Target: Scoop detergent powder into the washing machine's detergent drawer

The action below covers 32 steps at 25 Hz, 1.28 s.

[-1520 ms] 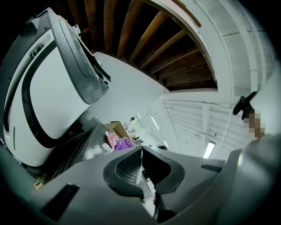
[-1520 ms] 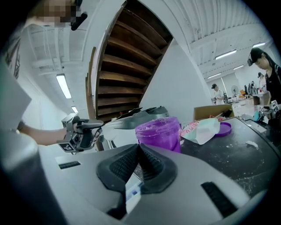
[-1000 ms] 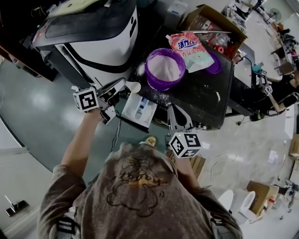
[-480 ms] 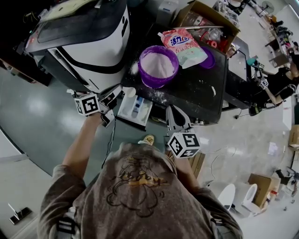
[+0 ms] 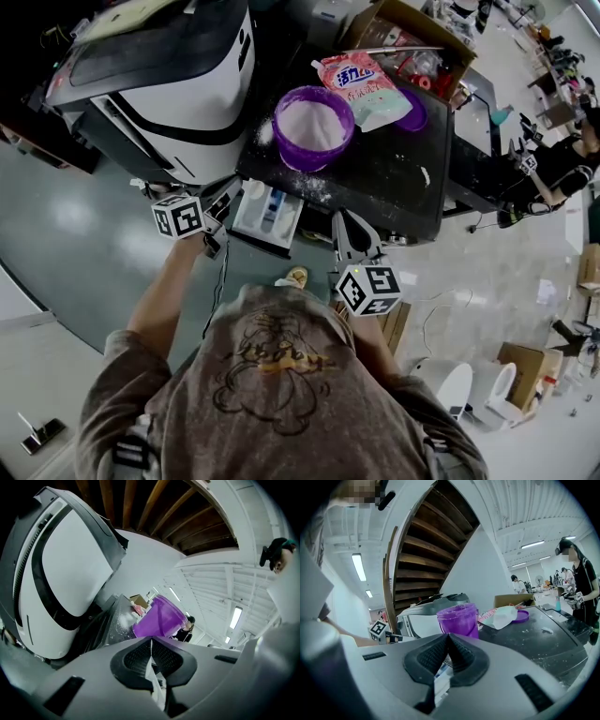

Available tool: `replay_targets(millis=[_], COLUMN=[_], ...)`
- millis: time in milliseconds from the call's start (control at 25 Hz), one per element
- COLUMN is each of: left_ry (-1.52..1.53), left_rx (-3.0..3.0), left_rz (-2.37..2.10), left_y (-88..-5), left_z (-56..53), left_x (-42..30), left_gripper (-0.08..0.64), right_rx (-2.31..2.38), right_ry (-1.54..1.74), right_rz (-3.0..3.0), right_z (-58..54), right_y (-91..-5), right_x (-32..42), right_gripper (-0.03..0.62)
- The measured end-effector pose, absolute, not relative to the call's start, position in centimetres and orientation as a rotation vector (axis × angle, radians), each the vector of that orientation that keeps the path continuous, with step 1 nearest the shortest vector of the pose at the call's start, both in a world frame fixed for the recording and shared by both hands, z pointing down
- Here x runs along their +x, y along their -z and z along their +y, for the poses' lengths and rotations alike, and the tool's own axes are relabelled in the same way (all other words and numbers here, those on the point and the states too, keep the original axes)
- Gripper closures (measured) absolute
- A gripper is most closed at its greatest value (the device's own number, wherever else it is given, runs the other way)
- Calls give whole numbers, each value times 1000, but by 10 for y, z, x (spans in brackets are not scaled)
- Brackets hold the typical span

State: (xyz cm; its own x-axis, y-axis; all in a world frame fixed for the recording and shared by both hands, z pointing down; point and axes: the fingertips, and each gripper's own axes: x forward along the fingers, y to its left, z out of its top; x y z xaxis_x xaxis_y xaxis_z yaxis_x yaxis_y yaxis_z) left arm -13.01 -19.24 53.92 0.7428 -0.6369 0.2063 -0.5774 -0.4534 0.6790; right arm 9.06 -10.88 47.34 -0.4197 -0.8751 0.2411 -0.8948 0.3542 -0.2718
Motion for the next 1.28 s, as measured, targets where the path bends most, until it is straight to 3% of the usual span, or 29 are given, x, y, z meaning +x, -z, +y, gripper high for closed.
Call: replay_targets(millis=[1280], left_ry=[-550], left_rx=[2752], left_rz=[-1124], left_y=[-574], left_z=[-155], left_x=[-84], left_gripper=[537], right_rx=[1691], right_ry=[-572], right_rz=[-2506], right_z=[-97], right_y=[-480], right_x=[98], right_gripper=[591])
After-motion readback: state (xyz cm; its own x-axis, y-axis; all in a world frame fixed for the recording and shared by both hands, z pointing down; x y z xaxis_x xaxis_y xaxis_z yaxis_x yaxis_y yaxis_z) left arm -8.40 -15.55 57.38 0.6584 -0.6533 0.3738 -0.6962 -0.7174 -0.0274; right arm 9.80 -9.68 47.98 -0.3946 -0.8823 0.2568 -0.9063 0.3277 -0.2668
